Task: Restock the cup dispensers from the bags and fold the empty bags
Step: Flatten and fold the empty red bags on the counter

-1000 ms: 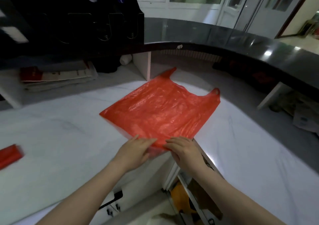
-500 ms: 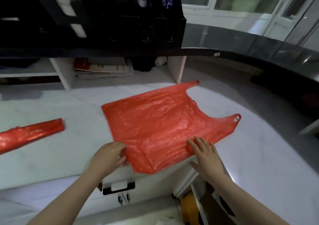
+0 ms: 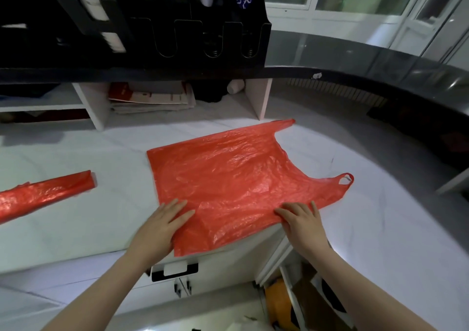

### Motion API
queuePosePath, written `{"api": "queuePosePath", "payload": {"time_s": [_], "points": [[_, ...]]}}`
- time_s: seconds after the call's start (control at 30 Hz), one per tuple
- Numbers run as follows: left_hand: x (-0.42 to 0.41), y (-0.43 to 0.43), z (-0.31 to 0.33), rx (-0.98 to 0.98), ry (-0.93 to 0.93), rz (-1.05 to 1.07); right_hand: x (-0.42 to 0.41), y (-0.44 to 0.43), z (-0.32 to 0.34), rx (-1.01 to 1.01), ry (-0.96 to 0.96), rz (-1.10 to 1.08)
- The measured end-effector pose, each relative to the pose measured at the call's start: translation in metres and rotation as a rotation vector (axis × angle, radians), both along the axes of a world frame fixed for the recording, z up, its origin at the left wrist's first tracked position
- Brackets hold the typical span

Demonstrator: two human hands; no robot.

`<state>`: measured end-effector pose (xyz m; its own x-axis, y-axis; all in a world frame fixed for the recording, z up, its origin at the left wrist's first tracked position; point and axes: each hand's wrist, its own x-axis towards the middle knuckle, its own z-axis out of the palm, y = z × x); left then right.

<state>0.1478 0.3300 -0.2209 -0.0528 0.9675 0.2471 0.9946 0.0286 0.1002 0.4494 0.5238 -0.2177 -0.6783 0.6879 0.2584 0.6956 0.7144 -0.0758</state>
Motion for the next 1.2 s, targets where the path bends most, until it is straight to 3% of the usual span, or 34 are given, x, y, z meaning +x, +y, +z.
{"api": "queuePosePath", "payload": {"time_s": [0.17, 0.43, 0.73, 1.0, 1.2], "points": [[-0.012, -0.001, -0.007, -0.122, -0.202, -0.105, -0.006, -0.003, 0.008, 0.037, -0.023, 0.014], [-0.039, -0.018, -0.005, -0.212, -0.403, -0.001, 0.019, 0.007, 0.014, -0.055, -0.097, -0.271], [-0.06, -0.021, -0.003, -0.03, -0.568, 0.326, 0.019, 0.024, 0.032, -0.038, 0.018, -0.304], [-0.035, -0.02, 0.014, 0.028, -0.744, 0.304, 0.002, 0.031, 0.048, -0.01, 0.091, -0.286], [-0.043, -0.01, 0.008, 0.071, -0.827, 0.51, -0.001, 0.035, 0.057, 0.057, 0.127, -0.274]]}}
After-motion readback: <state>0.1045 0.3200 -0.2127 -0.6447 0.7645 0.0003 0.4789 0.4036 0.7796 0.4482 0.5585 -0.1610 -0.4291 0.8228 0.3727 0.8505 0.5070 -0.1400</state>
